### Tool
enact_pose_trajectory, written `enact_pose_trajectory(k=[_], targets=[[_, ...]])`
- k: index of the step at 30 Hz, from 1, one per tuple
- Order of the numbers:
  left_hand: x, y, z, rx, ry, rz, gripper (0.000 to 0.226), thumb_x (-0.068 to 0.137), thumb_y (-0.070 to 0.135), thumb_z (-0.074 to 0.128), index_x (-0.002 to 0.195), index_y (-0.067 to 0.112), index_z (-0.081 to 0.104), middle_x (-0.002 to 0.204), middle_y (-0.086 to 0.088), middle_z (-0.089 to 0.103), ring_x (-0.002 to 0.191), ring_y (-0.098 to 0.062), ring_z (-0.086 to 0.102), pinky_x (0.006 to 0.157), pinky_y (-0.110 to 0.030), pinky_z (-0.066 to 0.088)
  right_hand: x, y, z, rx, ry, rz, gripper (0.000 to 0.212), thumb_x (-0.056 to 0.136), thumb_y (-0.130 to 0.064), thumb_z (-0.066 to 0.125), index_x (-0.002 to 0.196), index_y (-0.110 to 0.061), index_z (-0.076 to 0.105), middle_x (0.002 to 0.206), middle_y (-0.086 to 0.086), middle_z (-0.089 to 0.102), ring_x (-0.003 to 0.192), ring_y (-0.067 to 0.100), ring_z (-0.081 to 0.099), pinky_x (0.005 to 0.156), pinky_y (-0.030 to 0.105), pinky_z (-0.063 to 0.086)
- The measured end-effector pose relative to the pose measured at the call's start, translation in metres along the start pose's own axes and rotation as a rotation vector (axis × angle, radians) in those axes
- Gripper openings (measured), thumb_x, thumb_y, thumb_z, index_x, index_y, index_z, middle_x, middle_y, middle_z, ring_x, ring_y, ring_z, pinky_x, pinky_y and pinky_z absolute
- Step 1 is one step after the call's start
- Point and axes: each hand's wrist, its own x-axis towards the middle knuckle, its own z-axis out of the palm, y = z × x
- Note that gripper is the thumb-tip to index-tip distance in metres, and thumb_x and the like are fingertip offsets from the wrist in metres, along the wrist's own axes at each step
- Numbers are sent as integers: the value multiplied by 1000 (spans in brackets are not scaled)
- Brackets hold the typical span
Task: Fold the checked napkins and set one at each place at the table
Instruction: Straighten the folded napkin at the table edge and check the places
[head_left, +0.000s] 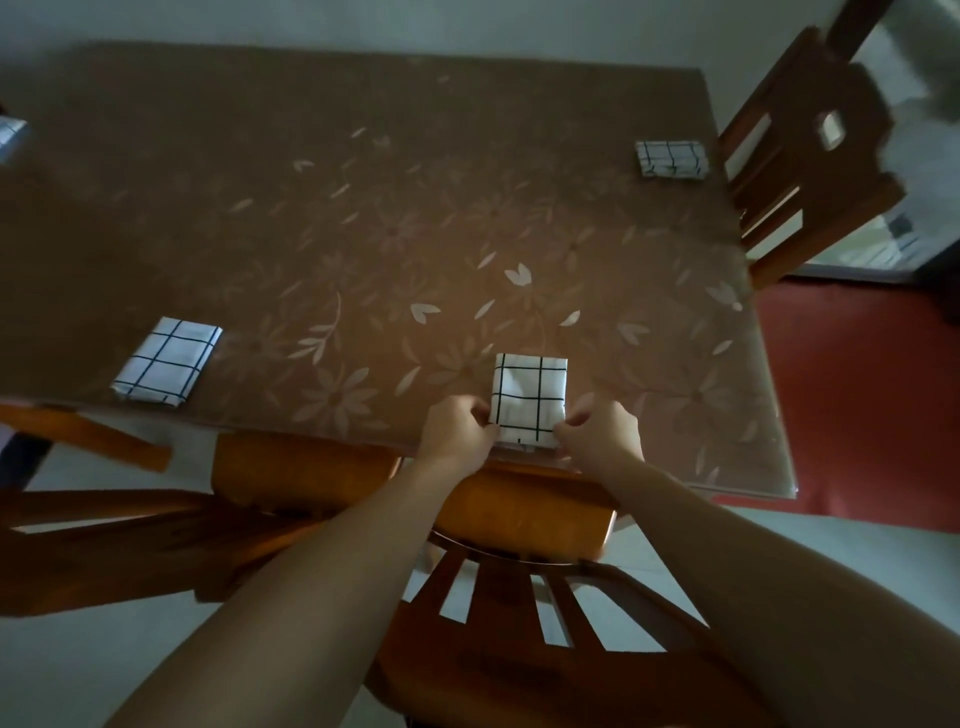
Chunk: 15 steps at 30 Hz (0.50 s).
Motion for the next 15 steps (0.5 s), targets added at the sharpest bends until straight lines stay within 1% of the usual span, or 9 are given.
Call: enact_pose_trajectory(k=[2,5,8,13,15], targets=[[-1,6,6,-11,-25,12,24,88,23,69,109,12,69,107,-4,69,89,-16,58,73,-25,45,-1,7,-7,1,7,25,14,81,-11,62,76,-3,72,75,12,73,70,28,72,63,43,62],[-3,14,15,-8,-41,26,21,87,23,70,106,14,70,103,-2,69,85,-14,57,70,-24,43,-2,17,-13,3,25,45,17,82,-8,60,79,3,72,75,15,74,71,29,72,63,40,61],[-4,15,18,1,-37,18,19,86,24,71,103,15,70,99,-1,70,83,-14,59,68,-24,45,0,22,-13,6,35,32,16,82,-9,61,82,5,70,79,17,73,75,31,72,67,45,60],[-3,10,10,2,-16,19,18,89,21,69,106,15,67,92,4,64,81,-12,58,66,-22,44,2,18,-8,-42,22,7,15,83,-9,61,79,1,71,75,12,73,64,23,67,64,40,60],[-2,8,9,9,-18,23,19,90,22,68,107,15,67,93,4,64,80,-11,57,65,-21,44,2,16,-9,-53,26,17,15,83,-9,61,78,2,71,74,12,73,63,25,68,64,40,60]])
